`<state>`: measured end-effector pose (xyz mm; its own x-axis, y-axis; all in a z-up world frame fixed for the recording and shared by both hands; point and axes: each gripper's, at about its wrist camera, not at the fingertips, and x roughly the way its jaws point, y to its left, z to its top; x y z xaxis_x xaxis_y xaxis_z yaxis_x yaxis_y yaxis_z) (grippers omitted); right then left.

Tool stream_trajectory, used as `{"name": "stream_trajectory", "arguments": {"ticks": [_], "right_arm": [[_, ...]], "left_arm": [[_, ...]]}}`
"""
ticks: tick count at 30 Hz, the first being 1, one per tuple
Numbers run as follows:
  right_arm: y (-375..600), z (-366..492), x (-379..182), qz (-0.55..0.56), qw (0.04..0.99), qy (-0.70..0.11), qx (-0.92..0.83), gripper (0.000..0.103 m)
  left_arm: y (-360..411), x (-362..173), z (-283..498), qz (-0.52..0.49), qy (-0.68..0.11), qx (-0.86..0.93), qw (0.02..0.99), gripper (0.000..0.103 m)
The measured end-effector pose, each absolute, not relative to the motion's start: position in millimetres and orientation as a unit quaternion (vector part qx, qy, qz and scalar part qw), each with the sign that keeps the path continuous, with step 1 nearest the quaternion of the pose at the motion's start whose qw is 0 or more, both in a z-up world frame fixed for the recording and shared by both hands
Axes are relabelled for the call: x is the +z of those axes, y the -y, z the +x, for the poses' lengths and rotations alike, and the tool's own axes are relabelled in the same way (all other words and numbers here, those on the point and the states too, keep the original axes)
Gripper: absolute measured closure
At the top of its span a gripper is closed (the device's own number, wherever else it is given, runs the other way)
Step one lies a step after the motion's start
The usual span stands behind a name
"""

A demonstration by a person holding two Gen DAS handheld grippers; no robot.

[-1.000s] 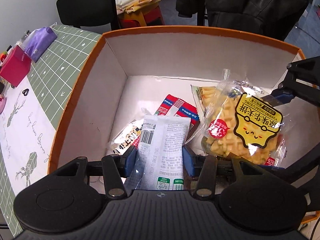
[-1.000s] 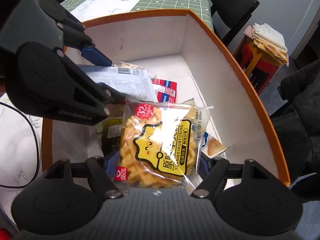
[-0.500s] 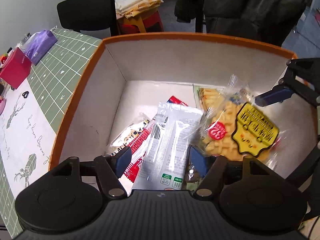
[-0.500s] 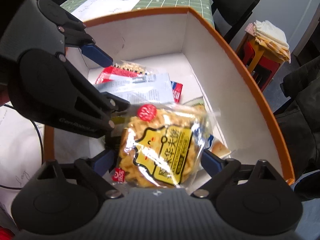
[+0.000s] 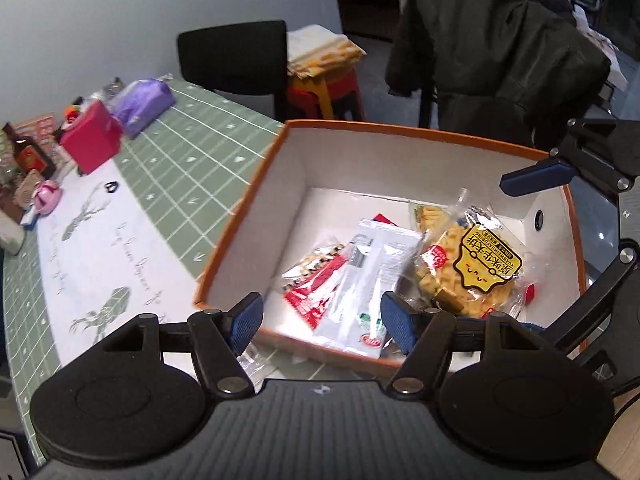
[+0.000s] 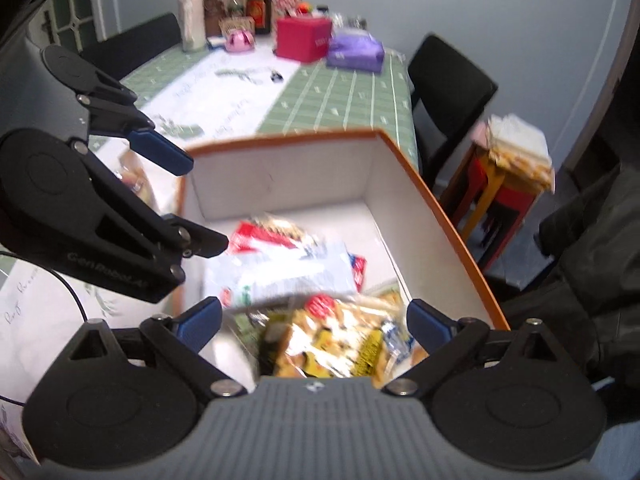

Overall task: Organize snacks
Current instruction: 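Carry the white pack and waffle pack into the orange box and open both tools, then withdraw both tools from the box toward the remaining snacks on the table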

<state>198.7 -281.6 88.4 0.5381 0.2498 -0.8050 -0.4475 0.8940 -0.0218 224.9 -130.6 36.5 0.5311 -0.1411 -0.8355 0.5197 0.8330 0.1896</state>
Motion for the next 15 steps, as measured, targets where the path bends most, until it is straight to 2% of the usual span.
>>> {"name": "stream_trajectory", "arguments": {"ticks": [7,15], "right_arm": [[244.7,182.0,100.0,-0.113,0.877,-0.402,0.237,0.006],[202.1,172.7,98.3,-0.088,0.867,-0.399,0.283,0.006]], "left_arm": [[89.9,51.7,199.0,0.188,-0.429,-0.148,0.871,0.024],[36.5,53.2,180.6,0.162,-0.440,-0.111,0.876,0.024]]}}
